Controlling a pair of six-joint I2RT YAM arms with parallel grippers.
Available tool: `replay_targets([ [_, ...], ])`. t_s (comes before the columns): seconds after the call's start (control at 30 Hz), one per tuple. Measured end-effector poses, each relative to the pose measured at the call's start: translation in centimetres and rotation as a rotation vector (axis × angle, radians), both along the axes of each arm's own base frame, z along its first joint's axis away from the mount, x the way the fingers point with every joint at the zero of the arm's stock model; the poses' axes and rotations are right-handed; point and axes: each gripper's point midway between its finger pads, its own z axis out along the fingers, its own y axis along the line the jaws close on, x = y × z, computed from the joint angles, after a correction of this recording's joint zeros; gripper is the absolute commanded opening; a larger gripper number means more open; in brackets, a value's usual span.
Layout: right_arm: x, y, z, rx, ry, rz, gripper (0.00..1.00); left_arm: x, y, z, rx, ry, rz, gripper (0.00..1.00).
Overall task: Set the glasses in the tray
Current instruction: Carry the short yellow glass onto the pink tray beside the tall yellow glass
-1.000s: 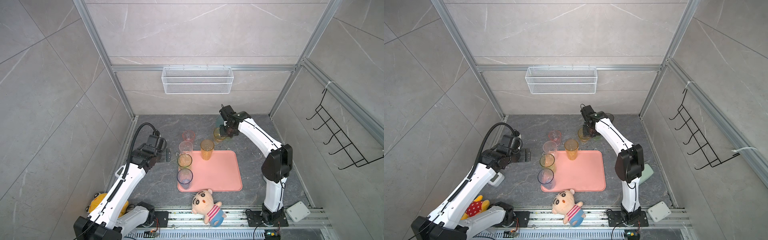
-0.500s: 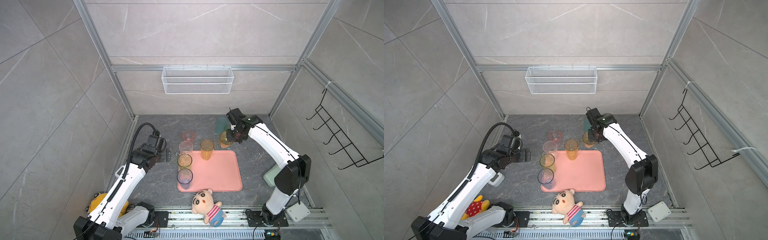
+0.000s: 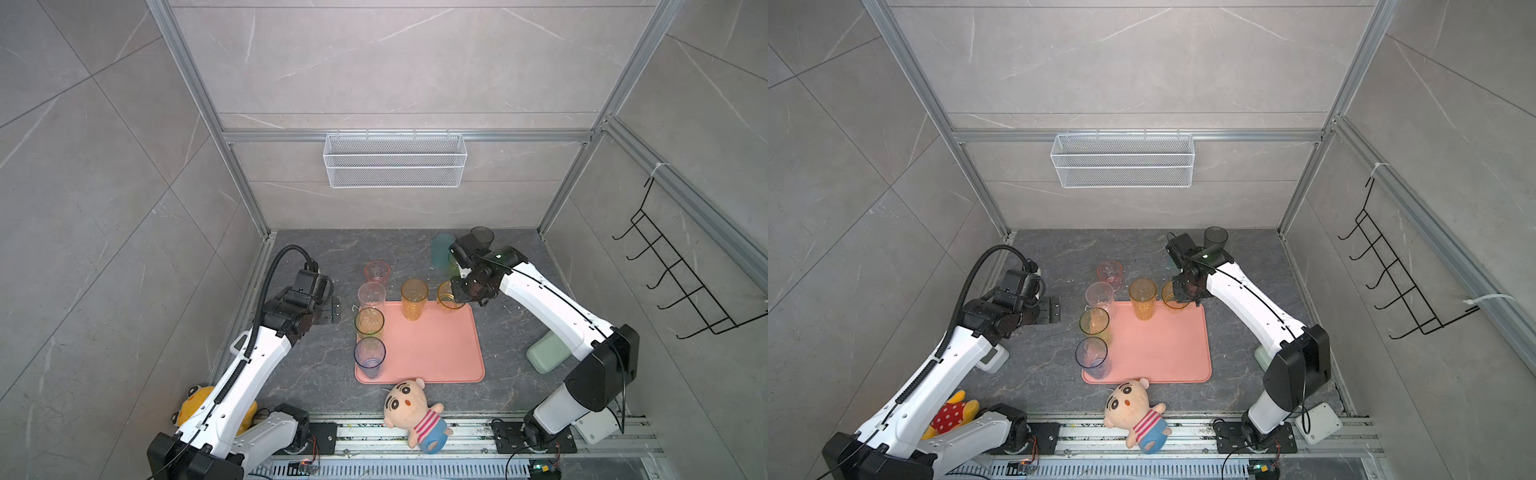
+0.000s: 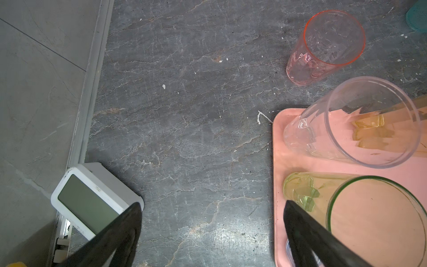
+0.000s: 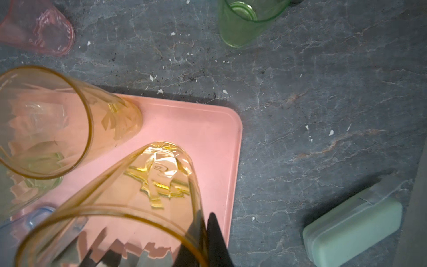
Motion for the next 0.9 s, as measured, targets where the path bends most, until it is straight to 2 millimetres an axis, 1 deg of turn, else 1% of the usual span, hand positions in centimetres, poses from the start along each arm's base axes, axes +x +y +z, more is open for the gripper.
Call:
replay_targets([
  [0.23, -2.4, 1.3, -1.8, 0.002, 0.042, 0.031, 0.00, 0.0, 0.0, 0.0, 0.001, 0.000, 0.001, 0.96],
  [0.37, -3.2, 2.3, -2.9, 0.024, 0.055, 0.038, 0.00, 0.0, 0.0, 0.0, 0.001, 0.000, 0.001, 0.96],
  [0.57, -4.0, 3.9, -4.5, 0.066, 0.063, 0.041, 0.00, 0.0, 0.0, 0.0, 0.001, 0.000, 0.001, 0.96],
  [0.8, -4.2, 6.0, -4.7, 0.102, 0.039, 0.059, 0.00, 0.0, 0.0, 0.0, 0.001, 0.000, 0.000, 0.96],
  [0.9, -4.3, 6.9, -5.5, 0.097, 0.048, 0.072, 0.00, 0.0, 0.0, 0.0, 0.001, 0.000, 0.000, 0.96],
])
